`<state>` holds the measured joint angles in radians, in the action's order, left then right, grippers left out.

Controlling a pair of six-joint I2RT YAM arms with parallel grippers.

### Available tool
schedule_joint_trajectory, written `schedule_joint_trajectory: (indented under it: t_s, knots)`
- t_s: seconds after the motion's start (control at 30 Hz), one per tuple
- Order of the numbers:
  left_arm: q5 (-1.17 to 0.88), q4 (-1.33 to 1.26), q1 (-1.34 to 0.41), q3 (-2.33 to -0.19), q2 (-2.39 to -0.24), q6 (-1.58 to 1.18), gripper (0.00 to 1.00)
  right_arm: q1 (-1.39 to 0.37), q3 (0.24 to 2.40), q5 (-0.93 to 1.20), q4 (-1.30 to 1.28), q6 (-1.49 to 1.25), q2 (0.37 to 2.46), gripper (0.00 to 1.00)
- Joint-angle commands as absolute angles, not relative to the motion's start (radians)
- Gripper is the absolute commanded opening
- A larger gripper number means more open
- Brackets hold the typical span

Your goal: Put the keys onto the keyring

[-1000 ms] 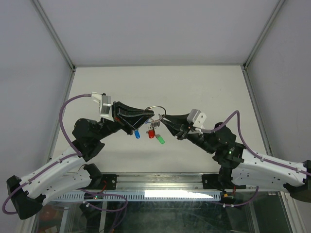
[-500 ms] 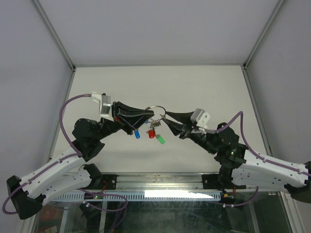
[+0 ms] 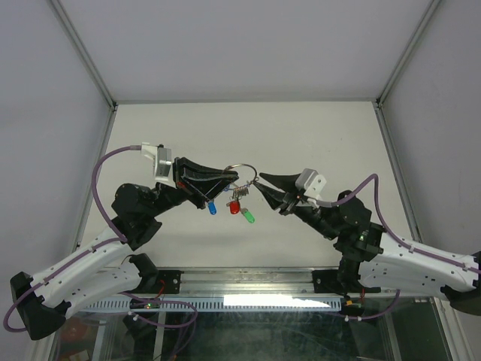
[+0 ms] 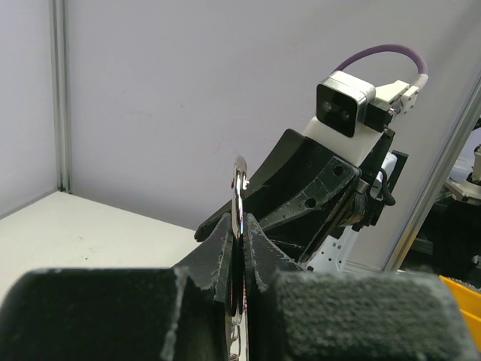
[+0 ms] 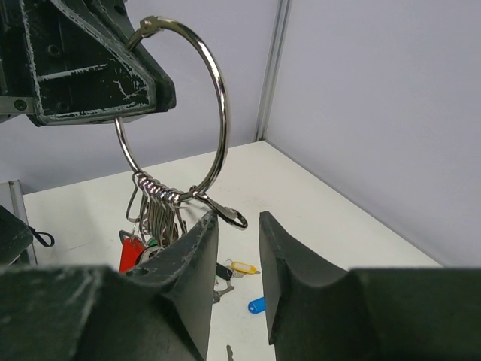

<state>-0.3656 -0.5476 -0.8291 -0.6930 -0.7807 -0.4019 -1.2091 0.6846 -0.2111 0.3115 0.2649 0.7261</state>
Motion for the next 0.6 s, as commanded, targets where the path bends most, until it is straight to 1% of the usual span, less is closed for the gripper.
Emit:
schedule_joint_trajectory:
  t_s: [0.0,0.57]
  knots:
    - [-0.342,-0.604,-0.82,-0.709,-0.769,-0.399,0.0,-1.216,0.713,-0.238,0.34,0.277,0.71,0.31]
    - [-0.346,-0.614,-0.819,-0.712,-0.782,-0.403,0.0,-1.217,0.727,-0.188,0.421,0.258,0.777,0.31]
